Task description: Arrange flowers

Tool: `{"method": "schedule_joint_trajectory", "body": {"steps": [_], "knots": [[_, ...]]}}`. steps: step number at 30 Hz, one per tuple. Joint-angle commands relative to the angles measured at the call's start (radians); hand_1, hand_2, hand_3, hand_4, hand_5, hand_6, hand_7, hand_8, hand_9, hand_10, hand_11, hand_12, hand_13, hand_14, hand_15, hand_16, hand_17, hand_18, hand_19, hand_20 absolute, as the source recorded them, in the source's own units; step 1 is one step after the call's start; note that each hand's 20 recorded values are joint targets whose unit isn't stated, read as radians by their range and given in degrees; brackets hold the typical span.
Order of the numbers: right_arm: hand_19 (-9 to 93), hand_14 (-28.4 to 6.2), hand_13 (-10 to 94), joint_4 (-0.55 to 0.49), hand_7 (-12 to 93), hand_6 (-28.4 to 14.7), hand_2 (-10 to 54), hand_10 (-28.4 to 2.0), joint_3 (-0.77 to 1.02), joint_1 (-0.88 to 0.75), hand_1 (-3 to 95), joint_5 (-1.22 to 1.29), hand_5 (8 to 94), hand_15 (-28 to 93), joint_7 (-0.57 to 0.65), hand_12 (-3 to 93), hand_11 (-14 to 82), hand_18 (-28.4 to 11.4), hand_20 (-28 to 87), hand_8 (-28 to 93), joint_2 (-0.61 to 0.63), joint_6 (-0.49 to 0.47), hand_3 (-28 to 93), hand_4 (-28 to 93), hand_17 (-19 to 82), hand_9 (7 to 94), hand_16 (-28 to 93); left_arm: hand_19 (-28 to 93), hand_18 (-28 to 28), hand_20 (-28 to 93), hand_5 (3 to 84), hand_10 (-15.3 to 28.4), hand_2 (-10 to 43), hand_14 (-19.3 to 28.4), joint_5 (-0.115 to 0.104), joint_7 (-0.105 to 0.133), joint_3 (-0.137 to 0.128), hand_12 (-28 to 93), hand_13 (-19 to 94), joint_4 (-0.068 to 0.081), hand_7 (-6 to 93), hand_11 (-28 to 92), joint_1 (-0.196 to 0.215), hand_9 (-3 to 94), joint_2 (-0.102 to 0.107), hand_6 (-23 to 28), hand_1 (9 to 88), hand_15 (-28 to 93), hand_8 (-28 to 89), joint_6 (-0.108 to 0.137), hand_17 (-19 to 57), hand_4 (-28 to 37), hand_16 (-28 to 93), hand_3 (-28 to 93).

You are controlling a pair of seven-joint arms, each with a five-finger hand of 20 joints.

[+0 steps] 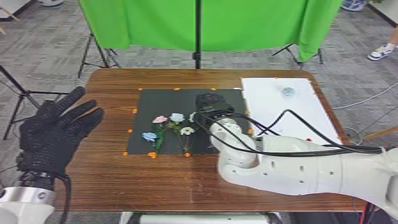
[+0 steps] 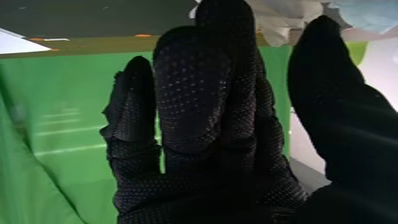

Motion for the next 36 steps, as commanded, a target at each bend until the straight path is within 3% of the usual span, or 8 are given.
{"method": "schedule_joint_trajectory", "body": {"steps": [1,10,19,27,36], "knots": [[93,-4.9,83,-0.018,14,0.3,-9.5,-9.6,0.026,0.1,38.5,-0.002,67.9,61,0.006,17.1,26.2,-19.7,14,-12,0.095,0.057,75,-28,39,86.4,18,60,28.4,6,35.3,21.7,8.6,28.4,0.007,-0.005,-0.003,11,24,-0.007,15.9,27,0.022,32.1,-0.011,9.7,20.8,50,-10,0.014,-9.4,-28.1,-9,75],[90,-9.4,70,0.042,13,-2.4,-9.5,-15.3,-0.031,0.236,34.0,0.087,58.7,62,-0.028,13.8,18.6,-20.3,4,-11,0.252,0.107,76,-28,36,65.0,14,60,28.4,6,35.3,21.7,8.6,28.4,0.007,-0.006,-0.003,11,24,-0.008,16.0,27,0.023,32.1,-0.003,9.8,20.8,50,-10,0.016,-9.4,-28.0,-9,76],[90,-10.7,60,0.159,11,-2.6,-9.5,-15.6,0.027,0.217,31.2,0.276,43.2,64,-0.169,12.8,8.5,-18.9,0,-11,0.358,-0.08,79,-28,33,45.0,11,60,28.4,6,35.2,21.7,8.5,28.4,0.01,-0.016,0.004,11,24,0.0,16.1,27,0.003,32.1,0.001,9.8,20.9,50,-10,0.004,-9.4,-27.8,-9,76],[92,-11.8,56,0.214,11,-1.1,-9.5,-16.2,0.129,0.111,30.0,0.3,36.6,65,-0.166,13.2,5.7,-18.4,0,-11,0.378,-0.232,79,-28,32,37.8,9,60,28.4,6,35.3,21.7,8.5,28.4,0.011,-0.026,0.017,11,24,0.007,16.0,27,-0.018,32.1,0.0,9.8,21.0,50,-10,-0.006,-9.5,-27.8,-9,76],[93,-12.4,53,0.266,13,2.8,-9.5,-15.9,0.186,0.062,29.0,0.313,29.9,67,-0.225,13.0,3.7,-18.7,-1,-12,0.372,-0.366,81,-28,30,31.5,7,60,28.4,6,35.3,21.7,8.4,28.4,0.005,0.015,0.015,11,24,0.002,16.0,27,0.007,32.1,-0.002,9.8,21.0,50,-10,-0.006,-9.5,-27.7,-9,76]]}}
